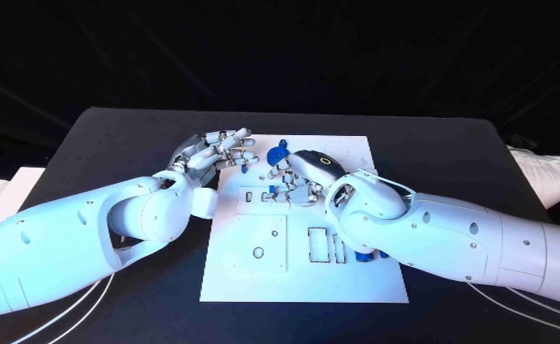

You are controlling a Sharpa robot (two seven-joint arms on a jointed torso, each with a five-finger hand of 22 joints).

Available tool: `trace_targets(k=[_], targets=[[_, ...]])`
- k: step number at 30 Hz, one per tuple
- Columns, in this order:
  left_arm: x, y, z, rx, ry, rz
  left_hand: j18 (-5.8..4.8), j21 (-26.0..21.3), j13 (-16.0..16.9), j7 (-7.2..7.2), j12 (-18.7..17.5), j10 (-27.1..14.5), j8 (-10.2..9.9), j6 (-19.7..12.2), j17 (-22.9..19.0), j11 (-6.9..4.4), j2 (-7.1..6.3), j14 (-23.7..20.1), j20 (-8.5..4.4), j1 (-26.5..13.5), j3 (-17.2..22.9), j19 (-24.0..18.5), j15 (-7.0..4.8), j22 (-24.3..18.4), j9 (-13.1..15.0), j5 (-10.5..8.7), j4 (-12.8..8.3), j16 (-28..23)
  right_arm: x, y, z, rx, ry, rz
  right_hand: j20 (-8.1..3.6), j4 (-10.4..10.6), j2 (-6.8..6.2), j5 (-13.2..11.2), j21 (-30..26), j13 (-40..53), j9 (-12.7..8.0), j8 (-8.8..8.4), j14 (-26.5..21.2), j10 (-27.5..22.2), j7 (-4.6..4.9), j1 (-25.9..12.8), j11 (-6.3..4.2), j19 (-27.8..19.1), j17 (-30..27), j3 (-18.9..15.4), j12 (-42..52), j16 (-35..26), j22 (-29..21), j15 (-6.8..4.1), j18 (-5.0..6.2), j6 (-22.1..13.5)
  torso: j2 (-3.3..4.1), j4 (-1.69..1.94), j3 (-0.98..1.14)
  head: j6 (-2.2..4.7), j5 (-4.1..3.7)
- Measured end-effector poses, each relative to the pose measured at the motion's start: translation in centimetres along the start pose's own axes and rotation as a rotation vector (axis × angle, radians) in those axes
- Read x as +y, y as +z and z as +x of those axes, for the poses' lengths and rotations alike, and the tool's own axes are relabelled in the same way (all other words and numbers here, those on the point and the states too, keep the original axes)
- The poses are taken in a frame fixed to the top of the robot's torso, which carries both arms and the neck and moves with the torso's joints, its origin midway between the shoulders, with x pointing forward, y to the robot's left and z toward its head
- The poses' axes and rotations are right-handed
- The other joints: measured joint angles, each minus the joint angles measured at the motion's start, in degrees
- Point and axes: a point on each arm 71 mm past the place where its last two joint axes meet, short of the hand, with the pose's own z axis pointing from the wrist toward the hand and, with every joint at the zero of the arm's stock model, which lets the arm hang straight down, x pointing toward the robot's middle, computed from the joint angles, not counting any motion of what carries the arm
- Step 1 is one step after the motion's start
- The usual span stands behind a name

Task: Assemble the parts on the task board

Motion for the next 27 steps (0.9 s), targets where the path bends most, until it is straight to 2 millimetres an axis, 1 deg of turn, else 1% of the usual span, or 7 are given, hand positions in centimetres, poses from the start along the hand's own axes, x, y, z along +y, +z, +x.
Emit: trace_targets(k=[7,14,18,20,22,24,27], targets=[[0.0,0.0,-0.2,-0.004,0.002,-0.002,0.00,0.0,0.0,0.00,0.0,0.0,0.0,0.0,0.0,0.00,0.00,0.0,0.00,0.0,0.0,0.0,0.00,0.0,0.0,0.00,0.0,0.0,-0.3,-1.0,-1.0,-0.004,0.024,-0.027,0.20,0.9,-0.39,3.1,-0.2,0.3,0.0,-0.04,0.2,-0.3,0.29,-0.4,0.25,-0.2,0.2,-2.7,0.7,0.0,-0.1,0.21,0.00,-0.6,-0.02,-0.02,-0.01,-0.03,0.08],[0.0,0.0,-0.3,-0.007,0.010,-0.005,0.00,0.1,0.0,-0.02,0.0,0.2,0.0,0.0,0.5,-0.23,0.00,0.4,-0.05,0.0,0.2,0.1,-0.14,0.1,0.0,0.00,-0.2,0.9,-0.2,-2.7,-3.6,-0.020,0.063,-0.099,0.41,2.1,-0.66,1.3,-0.2,0.1,0.1,-0.21,0.0,-0.8,0.35,-0.7,0.40,-0.4,0.2,-5.2,1.1,0.0,-0.3,0.41,0.00,-0.8,-0.07,-0.15,0.00,0.19,0.14],[0.0,0.0,-0.3,-0.006,0.056,-0.005,-0.01,4.3,1.3,-2.12,2.4,5.6,1.3,3.2,4.2,-2.41,-0.53,8.1,-2.19,-0.5,0.1,5.6,-2.55,2.1,0.6,0.21,-0.1,7.3,-0.6,-3.7,-5.3,-0.055,0.102,-0.122,0.41,1.8,1.11,2.7,-0.6,-0.9,0.3,-0.21,0.0,-1.7,0.34,1.1,0.19,-0.4,-0.2,-5.0,0.6,-0.5,-0.5,0.41,0.00,-0.8,-0.13,-0.14,0.04,0.36,0.05],[0.0,-0.1,-0.3,-0.001,0.105,-0.006,0.00,8.5,2.9,-4.15,5.3,10.6,2.6,5.8,13.9,-4.66,-1.48,15.2,-4.20,-2.2,-0.9,10.4,-4.69,4.4,1.3,0.21,0.9,19.5,-1.0,-4.4,-6.4,-0.082,0.131,-0.123,0.42,1.4,2.12,3.4,-0.8,-1.5,0.4,0.14,0.0,-1.8,0.34,2.1,0.00,-0.4,-0.7,-4.6,0.1,-0.9,-0.8,0.41,0.00,-0.8,-0.22,-0.11,0.08,0.39,-0.04],[0.0,-0.2,-0.2,0.006,0.153,-0.013,0.00,13.6,5.5,-5.73,8.8,14.1,3.7,7.8,33.7,-6.27,-2.36,18.2,-6.16,-3.3,-1.6,14.5,-6.51,7.4,2.1,0.21,1.6,40.1,-1.5,-4.8,-7.5,-0.105,0.162,-0.116,0.36,1.2,2.65,3.6,-1.0,-1.9,0.4,0.30,0.0,-1.8,0.12,3.1,-0.01,-0.8,-1.2,-4.4,-0.2,-1.3,-1.3,0.41,0.53,-0.6,-0.39,-0.12,0.14,0.40,-0.01],[-0.1,-0.1,-0.1,0.015,0.214,-0.033,-0.59,25.1,9.7,-7.00,13.7,15.8,4.9,9.1,49.7,-7.20,-2.14,18.7,-7.42,-3.9,-2.0,18.6,-7.52,19.7,3.1,0.21,1.8,56.7,-2.2,-5.3,-9.0,-0.132,0.210,-0.094,0.31,1.0,3.26,3.6,-1.0,-2.0,0.4,0.30,0.0,-1.8,0.13,3.7,-0.01,-0.9,-1.2,-4.2,-0.2,-1.3,-1.4,0.41,0.90,-0.6,-0.59,-0.17,0.22,0.40,0.12],[-0.7,0.4,-0.2,0.033,0.306,-0.085,-2.23,37.8,18.1,-7.56,22.9,13.5,6.6,9.2,54.6,-7.73,-0.75,18.8,-8.10,-5.8,-2.8,20.5,-7.80,33.6,4.9,0.21,3.4,65.8,-3.5,-5.9,-10.8,-0.162,0.279,-0.049,0.31,0.9,3.80,3.6,-1.0,-2.0,0.4,0.30,0.0,-1.8,0.13,4.3,-0.01,-0.9,-0.8,-4.0,-0.2,-1.3,-1.4,0.41,0.90,-0.6,-1.03,-0.37,0.37,0.41,0.25]])
